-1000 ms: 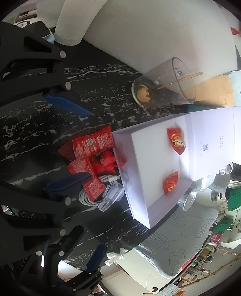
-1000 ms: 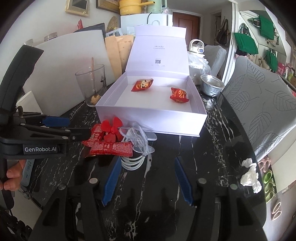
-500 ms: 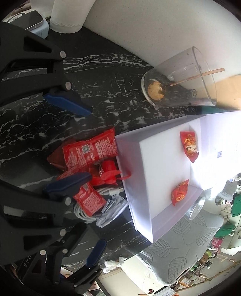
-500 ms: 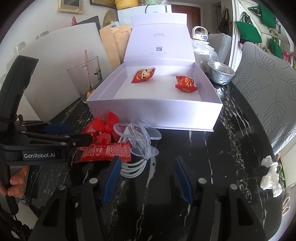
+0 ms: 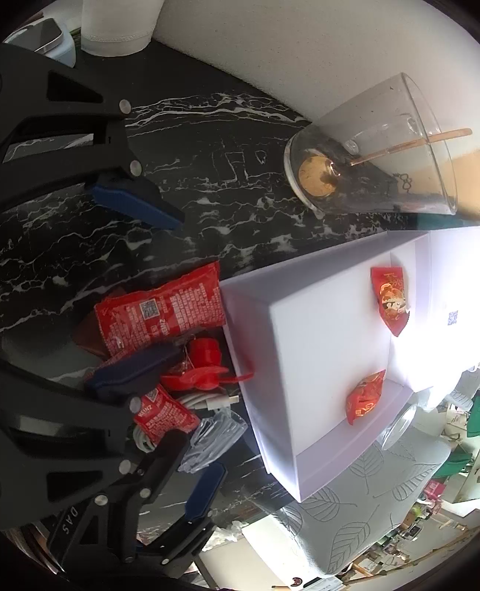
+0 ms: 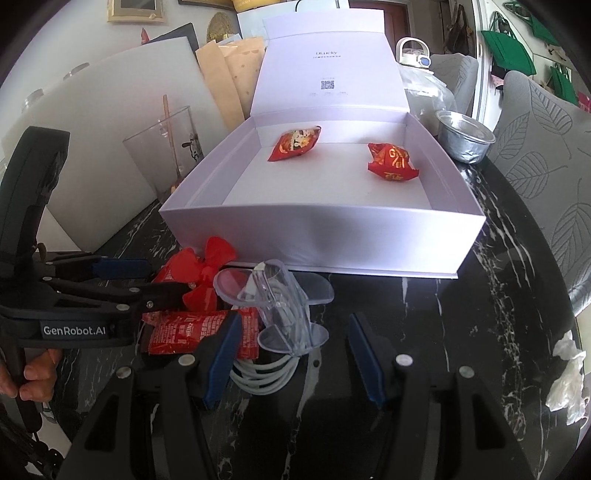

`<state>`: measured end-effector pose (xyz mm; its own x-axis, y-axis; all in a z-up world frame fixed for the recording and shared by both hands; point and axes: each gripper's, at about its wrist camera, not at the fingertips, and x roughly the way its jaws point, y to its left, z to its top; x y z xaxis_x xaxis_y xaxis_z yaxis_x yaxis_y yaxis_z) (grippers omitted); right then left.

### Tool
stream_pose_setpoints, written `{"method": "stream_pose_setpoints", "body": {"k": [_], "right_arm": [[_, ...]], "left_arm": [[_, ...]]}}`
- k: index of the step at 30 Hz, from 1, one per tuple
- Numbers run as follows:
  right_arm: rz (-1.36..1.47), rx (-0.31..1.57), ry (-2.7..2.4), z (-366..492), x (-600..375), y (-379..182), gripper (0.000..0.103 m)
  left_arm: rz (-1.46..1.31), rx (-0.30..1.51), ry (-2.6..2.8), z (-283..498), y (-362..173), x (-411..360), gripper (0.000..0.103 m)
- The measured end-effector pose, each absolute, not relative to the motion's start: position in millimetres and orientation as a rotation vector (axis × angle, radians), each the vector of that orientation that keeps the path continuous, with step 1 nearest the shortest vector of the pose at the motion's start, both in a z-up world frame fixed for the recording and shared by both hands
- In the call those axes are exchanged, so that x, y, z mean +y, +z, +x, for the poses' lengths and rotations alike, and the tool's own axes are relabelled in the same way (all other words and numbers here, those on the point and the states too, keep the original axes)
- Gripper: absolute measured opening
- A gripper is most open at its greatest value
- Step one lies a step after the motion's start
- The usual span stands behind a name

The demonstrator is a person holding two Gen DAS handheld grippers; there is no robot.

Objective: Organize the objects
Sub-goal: 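Grasp a red packet with the left gripper while the right gripper grasps a clear plastic piece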

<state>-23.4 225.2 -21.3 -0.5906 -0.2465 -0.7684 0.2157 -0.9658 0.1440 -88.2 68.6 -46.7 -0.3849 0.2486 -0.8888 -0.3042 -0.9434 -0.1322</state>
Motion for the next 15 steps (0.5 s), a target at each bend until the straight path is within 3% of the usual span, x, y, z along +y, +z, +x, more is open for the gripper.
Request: {"method": "stream_pose_setpoints", "body": {"k": [7,9,15], "right_arm": [[1.244,-0.089,-2.572,-28.1,223.1,-24.3,0.060],[1.237,-0.084,-2.570,-27.4,222.1,-23.9,0.055],[1.220,-0.055,-2.583,-24.3,220.9,-23.5,0.031]], "left_arm": [[-1.479,0.075,2.375,-87.2,-45.0,65.5,0.068],[-1.470,0.076,2.375,-86.4,-44.4,64.4,0.068],[-1.428,0.061,2.338,-83.8,-41.3,64.9,0.042]]}}
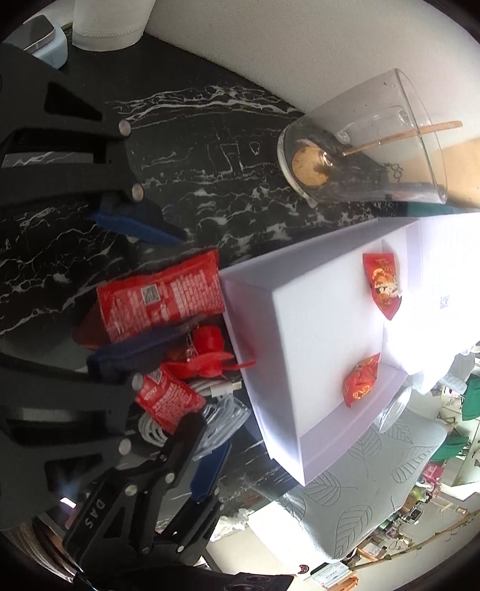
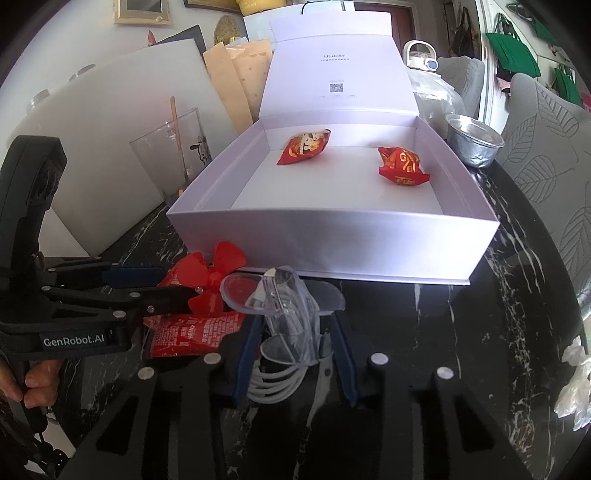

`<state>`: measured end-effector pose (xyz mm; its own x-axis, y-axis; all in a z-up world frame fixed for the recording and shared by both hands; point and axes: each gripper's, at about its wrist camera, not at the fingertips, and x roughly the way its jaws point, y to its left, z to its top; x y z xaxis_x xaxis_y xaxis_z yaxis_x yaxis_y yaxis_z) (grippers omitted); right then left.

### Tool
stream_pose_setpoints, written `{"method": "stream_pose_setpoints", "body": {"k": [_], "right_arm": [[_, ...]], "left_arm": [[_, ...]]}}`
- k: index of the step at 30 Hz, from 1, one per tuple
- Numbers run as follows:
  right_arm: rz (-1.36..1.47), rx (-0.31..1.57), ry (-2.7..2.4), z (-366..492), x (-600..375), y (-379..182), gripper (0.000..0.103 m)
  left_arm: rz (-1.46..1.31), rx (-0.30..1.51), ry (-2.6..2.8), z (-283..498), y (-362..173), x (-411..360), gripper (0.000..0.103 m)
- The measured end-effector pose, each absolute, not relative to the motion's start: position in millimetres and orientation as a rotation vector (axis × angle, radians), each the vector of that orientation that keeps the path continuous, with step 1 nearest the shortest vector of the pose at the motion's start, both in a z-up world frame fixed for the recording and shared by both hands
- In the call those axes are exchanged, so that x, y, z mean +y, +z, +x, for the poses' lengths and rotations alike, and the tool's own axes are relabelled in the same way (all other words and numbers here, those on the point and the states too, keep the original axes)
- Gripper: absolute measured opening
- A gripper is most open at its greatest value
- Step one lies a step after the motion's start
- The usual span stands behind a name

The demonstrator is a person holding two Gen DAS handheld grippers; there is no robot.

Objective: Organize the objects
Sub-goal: 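Grasp a red packet with the left gripper while the right gripper grasps a clear plastic piece, then carry the red packet and clear plastic piece into the white box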

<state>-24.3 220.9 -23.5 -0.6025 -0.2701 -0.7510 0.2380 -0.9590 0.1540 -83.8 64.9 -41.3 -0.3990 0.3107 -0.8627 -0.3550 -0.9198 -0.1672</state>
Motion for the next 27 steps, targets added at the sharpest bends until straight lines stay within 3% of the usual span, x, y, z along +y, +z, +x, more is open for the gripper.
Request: {"method": "stream_pose_setpoints", "body": {"k": [2,7,27], "right_arm": [[1.207,-0.058,-2.587,-22.4,221.2,-21.8,0.027],[1.178,-0.032,-2.607,-15.3,219.6,-16.8,0.025],[1.148,0.002,-2.664,22.6,220.9,2.3,0.025]], "left_arm": [[-1.431,0.048,2.324,-84.8,-40.0,66.3,0.028],[-1.445,0.044,2.334,-84.5,-40.0,64.3,0.023],[-1.378,0.048,2.382,-60.8,-15.1,53.9,0.022]]}}
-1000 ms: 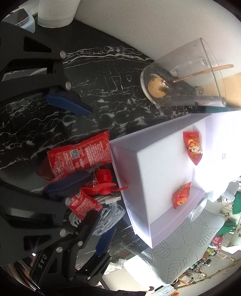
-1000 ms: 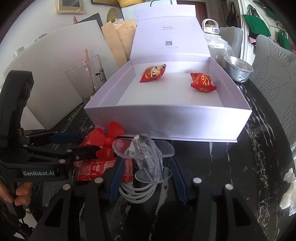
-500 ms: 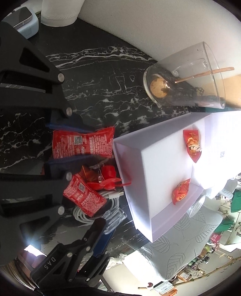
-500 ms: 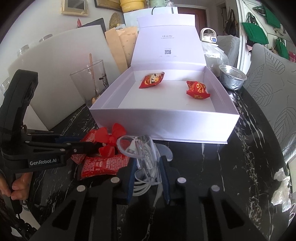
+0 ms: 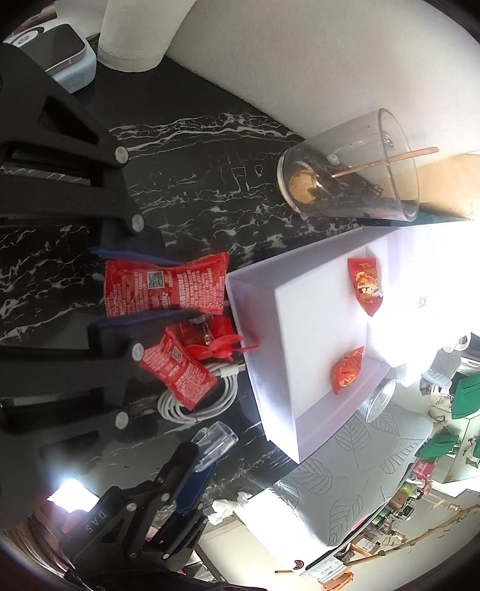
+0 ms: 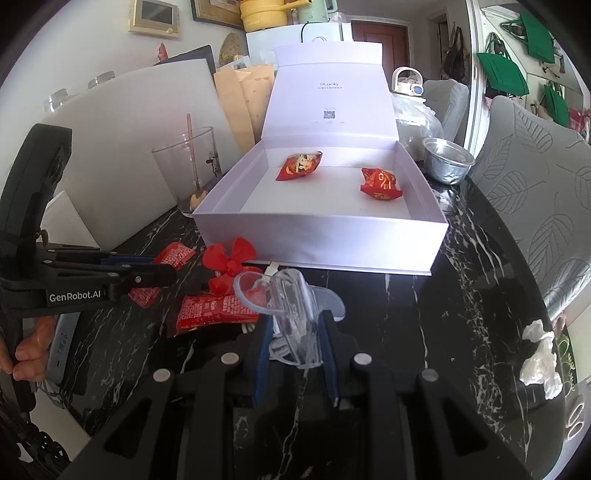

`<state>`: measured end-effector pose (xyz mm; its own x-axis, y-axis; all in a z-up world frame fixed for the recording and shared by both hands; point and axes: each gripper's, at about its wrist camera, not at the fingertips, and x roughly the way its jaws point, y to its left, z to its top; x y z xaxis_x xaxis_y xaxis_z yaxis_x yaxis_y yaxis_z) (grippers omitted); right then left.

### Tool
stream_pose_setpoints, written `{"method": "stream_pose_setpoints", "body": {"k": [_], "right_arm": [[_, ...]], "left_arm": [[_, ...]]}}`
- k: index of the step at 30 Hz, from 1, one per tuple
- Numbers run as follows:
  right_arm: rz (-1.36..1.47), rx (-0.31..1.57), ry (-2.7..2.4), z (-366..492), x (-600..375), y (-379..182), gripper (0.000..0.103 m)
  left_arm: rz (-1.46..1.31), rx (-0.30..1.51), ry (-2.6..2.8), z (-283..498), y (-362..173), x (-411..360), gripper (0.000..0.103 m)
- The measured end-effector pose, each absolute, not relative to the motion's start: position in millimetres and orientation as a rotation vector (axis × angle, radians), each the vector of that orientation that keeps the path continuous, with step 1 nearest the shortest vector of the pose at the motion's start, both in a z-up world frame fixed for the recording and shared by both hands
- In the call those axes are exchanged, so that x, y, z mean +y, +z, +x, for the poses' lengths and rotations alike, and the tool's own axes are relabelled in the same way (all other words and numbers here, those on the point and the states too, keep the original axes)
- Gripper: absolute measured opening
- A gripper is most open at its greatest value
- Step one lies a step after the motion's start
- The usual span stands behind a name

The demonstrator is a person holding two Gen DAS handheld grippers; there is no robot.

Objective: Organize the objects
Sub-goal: 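Carry the red packet and clear plastic piece into the white box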

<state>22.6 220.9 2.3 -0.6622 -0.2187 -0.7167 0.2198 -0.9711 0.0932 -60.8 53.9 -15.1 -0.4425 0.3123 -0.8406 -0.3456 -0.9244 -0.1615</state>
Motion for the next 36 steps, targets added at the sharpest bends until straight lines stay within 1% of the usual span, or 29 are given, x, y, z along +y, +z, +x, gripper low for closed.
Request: {"method": "stream_pose_setpoints", "body": {"k": [16,27,36], "right_arm": [[1.094,0.002,-2.714,66.9,225.5,28.7,0.025],[1.061,-0.032,-2.760,102.8,233.7,41.3,0.025],[1.049,-0.052,-2.767,97.7,236.4,47.2,0.025]], "left_arm": [[-1.285,0.100,2.379,-26.9,14.0,70.0,0.022],[-1.267,0.113,2.318,-0.1,16.9,90.6,0.022],[-1.256,0.154,2.269,-2.0,20.8,111.7,0.022]]}}
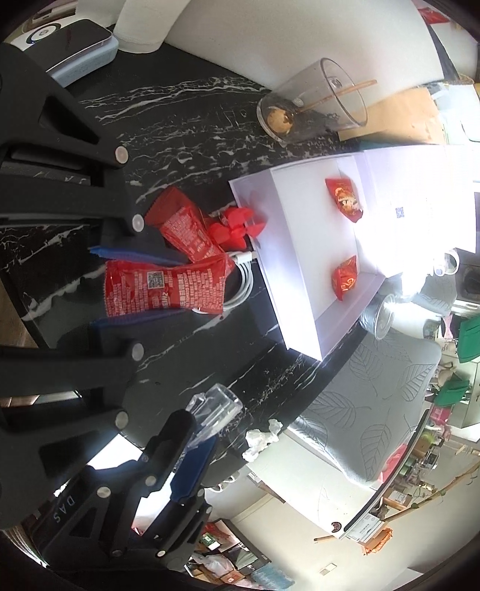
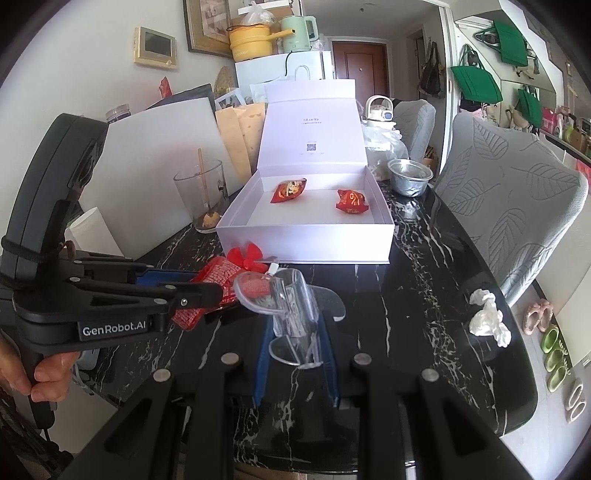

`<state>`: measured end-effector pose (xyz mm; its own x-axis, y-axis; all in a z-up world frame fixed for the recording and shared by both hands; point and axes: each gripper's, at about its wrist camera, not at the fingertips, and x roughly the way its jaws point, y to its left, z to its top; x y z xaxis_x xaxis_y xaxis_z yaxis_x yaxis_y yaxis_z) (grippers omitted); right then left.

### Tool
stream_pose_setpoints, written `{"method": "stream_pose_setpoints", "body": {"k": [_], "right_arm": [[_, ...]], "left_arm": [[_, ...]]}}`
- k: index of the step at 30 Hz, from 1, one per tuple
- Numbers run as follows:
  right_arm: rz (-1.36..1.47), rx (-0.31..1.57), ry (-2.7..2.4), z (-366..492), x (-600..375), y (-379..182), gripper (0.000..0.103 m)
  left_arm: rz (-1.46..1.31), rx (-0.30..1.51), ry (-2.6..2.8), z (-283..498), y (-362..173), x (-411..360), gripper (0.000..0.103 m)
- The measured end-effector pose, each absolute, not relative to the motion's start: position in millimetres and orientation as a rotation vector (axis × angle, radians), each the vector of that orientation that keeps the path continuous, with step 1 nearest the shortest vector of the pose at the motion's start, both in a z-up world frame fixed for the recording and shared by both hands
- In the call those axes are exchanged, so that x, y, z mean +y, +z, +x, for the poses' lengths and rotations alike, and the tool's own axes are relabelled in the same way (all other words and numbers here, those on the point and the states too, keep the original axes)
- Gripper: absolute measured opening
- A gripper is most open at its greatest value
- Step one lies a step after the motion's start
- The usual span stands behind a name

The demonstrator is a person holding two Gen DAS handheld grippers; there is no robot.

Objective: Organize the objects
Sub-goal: 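Carry the red packet and clear plastic piece into the white box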

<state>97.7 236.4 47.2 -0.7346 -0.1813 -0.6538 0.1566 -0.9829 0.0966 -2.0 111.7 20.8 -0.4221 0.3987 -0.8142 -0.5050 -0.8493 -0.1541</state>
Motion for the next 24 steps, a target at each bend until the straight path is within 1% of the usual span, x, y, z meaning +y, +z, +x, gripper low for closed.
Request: {"method": "stream_pose_setpoints", "body": {"k": [6,24], "right_arm": [[1.042,-0.045,-2.755,75.2,238.7,52.1,0.025],[1.020,0.014,-2.711,-21.8,245.0,70.4,0.025]], "left_arm": [[-1.242,0.184,2.266,-20.9,29.1,121.7,0.022],[-1.241,0.168,2.305,-111.7,44.8,133.8,0.022]]}}
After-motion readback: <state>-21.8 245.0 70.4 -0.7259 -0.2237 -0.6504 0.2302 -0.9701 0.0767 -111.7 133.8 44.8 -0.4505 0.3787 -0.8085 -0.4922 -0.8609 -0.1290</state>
